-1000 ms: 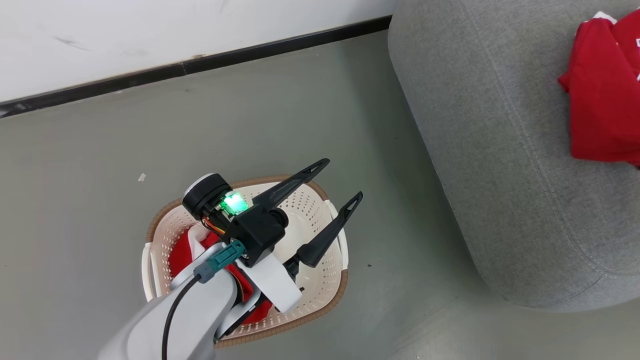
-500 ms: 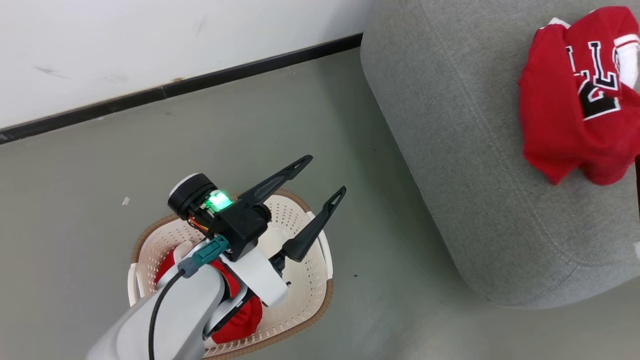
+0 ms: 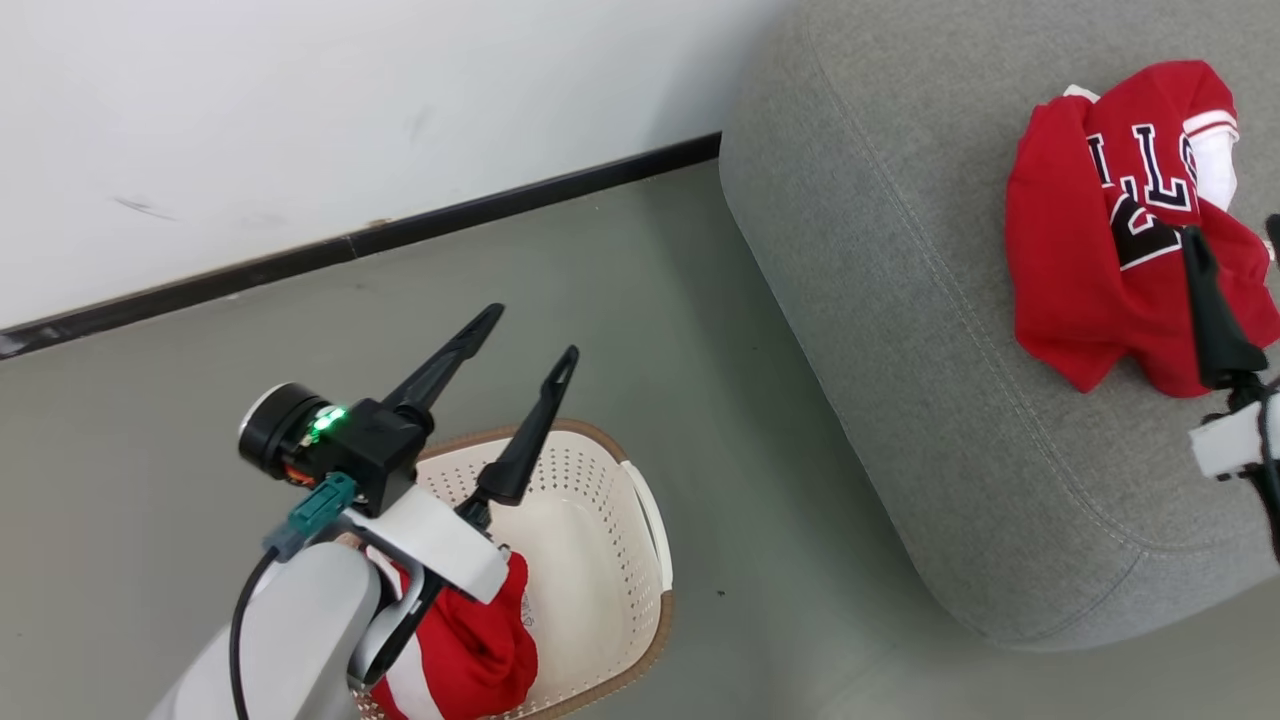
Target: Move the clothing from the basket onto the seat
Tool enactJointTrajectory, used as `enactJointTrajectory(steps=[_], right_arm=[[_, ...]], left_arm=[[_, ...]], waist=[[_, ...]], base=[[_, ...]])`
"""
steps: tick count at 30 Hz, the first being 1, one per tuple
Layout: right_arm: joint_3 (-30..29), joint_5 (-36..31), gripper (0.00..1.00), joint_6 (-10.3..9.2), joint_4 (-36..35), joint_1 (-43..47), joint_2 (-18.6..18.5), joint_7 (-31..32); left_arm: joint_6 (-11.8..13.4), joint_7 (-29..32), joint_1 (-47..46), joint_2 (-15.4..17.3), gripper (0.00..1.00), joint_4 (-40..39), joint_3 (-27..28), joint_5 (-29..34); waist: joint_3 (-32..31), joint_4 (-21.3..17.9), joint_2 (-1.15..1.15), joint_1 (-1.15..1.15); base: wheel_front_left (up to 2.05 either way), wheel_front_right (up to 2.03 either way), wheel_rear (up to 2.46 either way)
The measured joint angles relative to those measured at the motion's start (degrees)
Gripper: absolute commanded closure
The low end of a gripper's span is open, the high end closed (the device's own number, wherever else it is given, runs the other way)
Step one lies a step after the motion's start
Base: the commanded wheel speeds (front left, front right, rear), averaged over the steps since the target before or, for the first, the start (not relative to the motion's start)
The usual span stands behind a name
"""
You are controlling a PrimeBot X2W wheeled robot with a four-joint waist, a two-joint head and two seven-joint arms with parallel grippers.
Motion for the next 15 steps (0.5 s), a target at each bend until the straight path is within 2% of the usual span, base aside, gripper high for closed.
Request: enactJointTrajectory(steps=[6, 15], right_arm=[[2.4, -2.0, 0.00, 0.00, -0.6, -1.7, 3.4, 0.0], [4.7, -7.1, 0.00, 0.00, -1.2, -2.0, 7.3, 0.0]], left_arm=[[3.3, -0.2, 3.1, 0.6, 0.00, 1.1, 4.1, -0.2], [9.5, -0.5, 8.8, 0.4, 0.00, 1.2, 12.1, -0.9]], waist=[[-2.2, 1.5, 0.00, 0.00], [-5.5, 4.1, 0.00, 0.00]], base=[[0.00, 0.00, 0.00], [0.00, 0.00, 0.00]])
